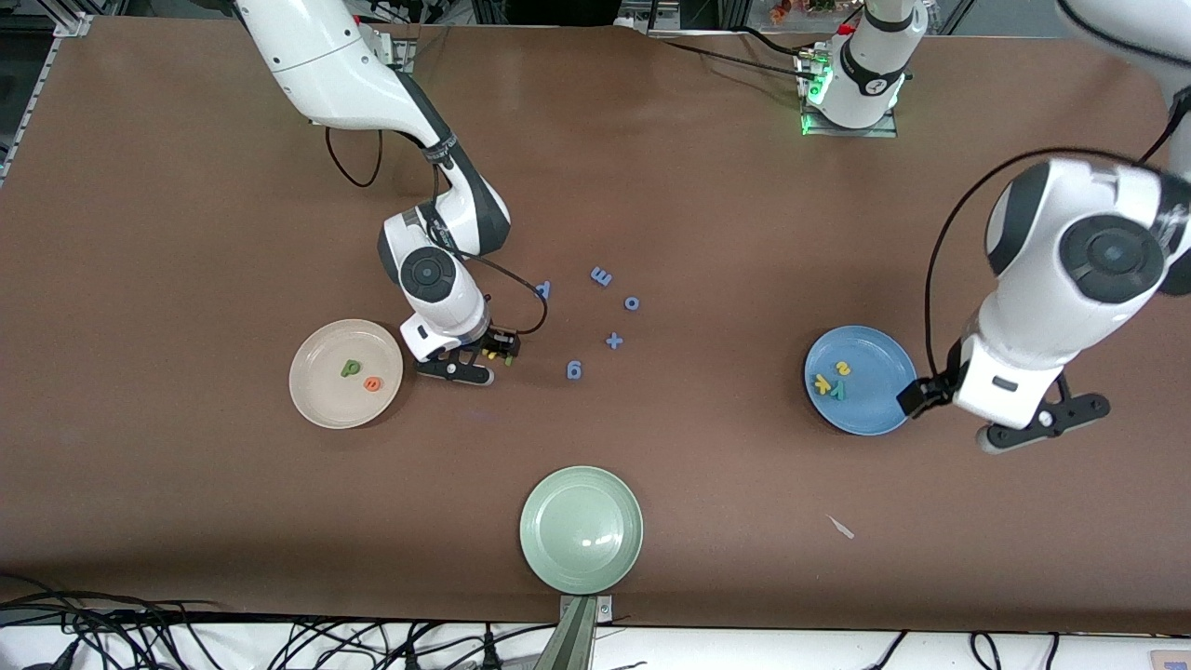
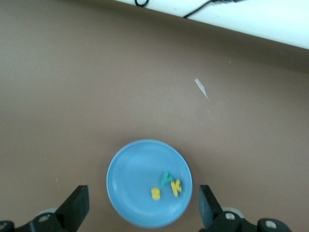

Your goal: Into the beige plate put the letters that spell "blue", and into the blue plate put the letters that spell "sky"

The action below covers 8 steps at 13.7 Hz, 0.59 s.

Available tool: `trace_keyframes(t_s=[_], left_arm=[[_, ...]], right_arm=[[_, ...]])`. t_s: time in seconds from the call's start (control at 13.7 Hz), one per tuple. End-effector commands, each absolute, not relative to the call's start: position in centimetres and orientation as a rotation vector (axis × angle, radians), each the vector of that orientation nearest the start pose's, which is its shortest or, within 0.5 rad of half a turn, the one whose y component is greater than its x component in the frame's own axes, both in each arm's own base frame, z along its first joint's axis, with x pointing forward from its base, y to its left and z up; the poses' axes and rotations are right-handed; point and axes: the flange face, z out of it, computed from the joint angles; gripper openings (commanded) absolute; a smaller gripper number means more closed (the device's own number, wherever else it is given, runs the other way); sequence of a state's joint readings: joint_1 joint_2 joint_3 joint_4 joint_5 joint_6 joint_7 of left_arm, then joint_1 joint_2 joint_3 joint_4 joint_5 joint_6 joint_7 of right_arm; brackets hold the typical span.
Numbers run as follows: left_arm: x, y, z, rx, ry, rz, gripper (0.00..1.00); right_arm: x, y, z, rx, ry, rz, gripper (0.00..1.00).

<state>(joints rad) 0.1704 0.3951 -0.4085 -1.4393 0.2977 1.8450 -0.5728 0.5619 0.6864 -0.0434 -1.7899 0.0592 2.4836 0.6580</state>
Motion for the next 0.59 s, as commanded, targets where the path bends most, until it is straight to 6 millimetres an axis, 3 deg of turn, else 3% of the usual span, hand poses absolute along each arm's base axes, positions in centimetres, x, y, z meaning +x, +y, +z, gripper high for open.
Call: trace_keyframes(t_s=[0.0, 0.22, 0.29, 0.44, 0.51], left_arm=[[63.9, -9.6, 54.0, -3.015, -0.317, -0.135, 1.0], [62.2, -6.3, 57.8, -3.128, -0.22, -0.145, 1.0], [61.9, -4.2, 58.5, -3.167, -0.214, -0.143, 1.0], [60.1, -4.2, 59.1, -3.164, -0.129, -0.149, 1.0], [58.9, -5.3, 59.5, -3.157, -0.115, -0.146, 1.0]], right_arm=[[57.2, 33.3, 15.2, -3.113, 0.273, -0.022, 0.67], [57.4, 33.2, 15.6, -3.111, 0.261, -0.028, 0.44], [57.3, 33.3, 15.7, -3.112, 0.256, -0.028, 0.35], [57.4, 33.1, 16.0, -3.114, 0.254, -0.027, 0.28], [57.4, 33.0, 16.3, -3.118, 0.249, -0.017, 0.25]])
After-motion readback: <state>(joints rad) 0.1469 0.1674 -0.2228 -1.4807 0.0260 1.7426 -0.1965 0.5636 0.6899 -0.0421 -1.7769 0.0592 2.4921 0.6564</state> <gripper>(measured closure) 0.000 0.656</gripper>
